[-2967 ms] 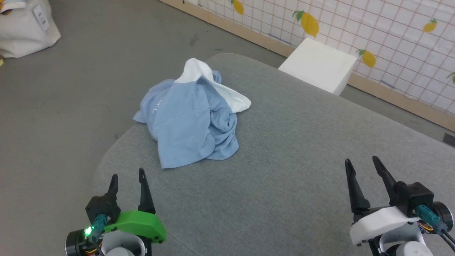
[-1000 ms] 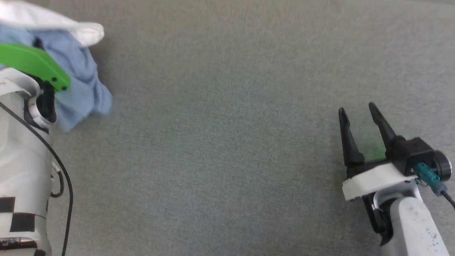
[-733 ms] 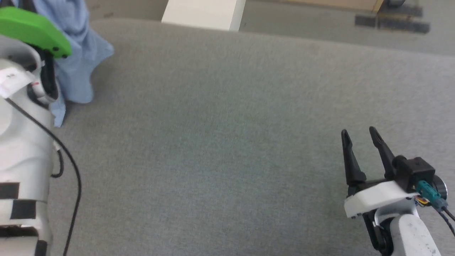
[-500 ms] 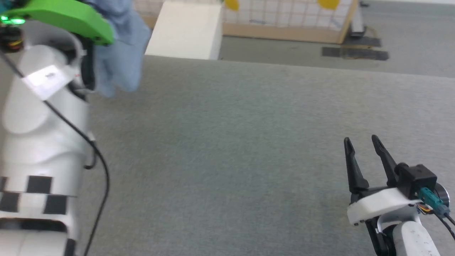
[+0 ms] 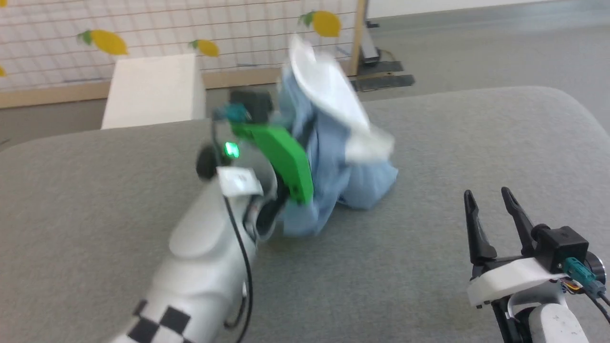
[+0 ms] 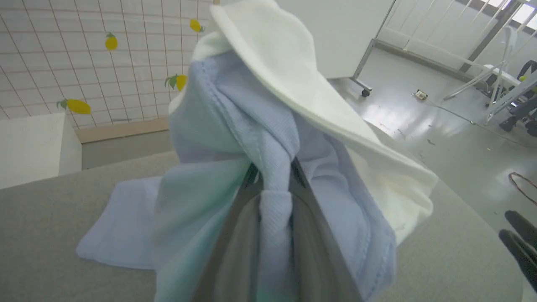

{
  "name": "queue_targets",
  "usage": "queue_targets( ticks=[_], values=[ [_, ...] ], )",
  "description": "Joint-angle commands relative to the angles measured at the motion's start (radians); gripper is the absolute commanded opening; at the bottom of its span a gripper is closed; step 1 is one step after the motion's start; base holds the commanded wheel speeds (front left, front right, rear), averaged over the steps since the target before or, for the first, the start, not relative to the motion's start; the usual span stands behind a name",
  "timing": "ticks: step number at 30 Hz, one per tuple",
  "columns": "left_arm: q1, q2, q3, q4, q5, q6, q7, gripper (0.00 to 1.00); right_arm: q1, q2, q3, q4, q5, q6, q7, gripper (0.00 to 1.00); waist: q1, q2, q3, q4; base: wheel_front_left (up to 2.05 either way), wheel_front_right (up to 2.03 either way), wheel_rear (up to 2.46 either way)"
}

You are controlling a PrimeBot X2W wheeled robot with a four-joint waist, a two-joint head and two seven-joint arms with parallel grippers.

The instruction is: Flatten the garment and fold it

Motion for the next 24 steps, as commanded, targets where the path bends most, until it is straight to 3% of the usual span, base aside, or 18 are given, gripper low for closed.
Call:
queue_targets(
  ticks=[1, 7, 8, 9, 13, 16, 20, 24],
  values=[
    [0.038, -0.002, -0.025, 0.022, -0.015, 0.003, 0.041, 0.00, 0.007, 0.000, 0.005, -0.007, 0.006, -0.002, 0.003, 1.00, 0.0001, -0.0001, 0.000, -0.077, 0.00, 0.00, 0.00],
    [0.151, -0.003, -0.151, 0.164, -0.028, 0.053, 0.306, 0.03, 0.007, 0.000, 0.017, -0.008, 0.009, -0.002, 0.004, 1.00, 0.0001, -0.0001, 0.014, -0.119, 0.00, 0.00, 0.00],
    [0.159, 0.001, -0.168, 0.180, -0.019, 0.061, 0.340, 0.26, 0.008, 0.000, 0.018, -0.008, 0.009, -0.002, 0.004, 1.00, 0.0001, -0.0001, 0.015, -0.121, 0.00, 0.00, 0.00],
    [0.166, 0.005, -0.178, 0.190, -0.015, 0.071, 0.364, 1.00, 0.010, 0.000, 0.018, -0.008, 0.006, -0.002, 0.004, 1.00, 0.0001, -0.0001, 0.015, -0.123, 0.00, 0.00, 0.00],
    [0.189, 0.013, -0.169, 0.176, -0.023, 0.099, 0.363, 1.00, 0.016, 0.000, 0.015, -0.008, 0.001, -0.002, 0.006, 1.00, 0.0001, -0.0001, 0.012, -0.115, 0.00, 0.00, 0.00],
    [0.199, 0.021, -0.137, 0.122, -0.029, 0.117, 0.283, 1.00, 0.020, 0.000, 0.018, -0.011, -0.002, -0.002, 0.011, 1.00, 0.0001, -0.0001, 0.005, -0.098, 0.00, 0.00, 0.00],
    [0.213, 0.043, -0.067, -0.002, -0.022, 0.126, 0.052, 1.00, 0.021, 0.000, 0.021, -0.022, -0.007, -0.002, 0.017, 1.00, 0.0001, -0.0001, -0.004, -0.065, 0.00, 0.00, 0.00],
    [0.240, 0.085, -0.007, -0.111, 0.037, 0.168, -0.211, 1.00, 0.020, 0.000, 0.022, -0.034, -0.014, -0.002, 0.024, 1.00, 0.0001, -0.0001, -0.011, -0.025, 0.00, 0.00, 0.00]
  ],
)
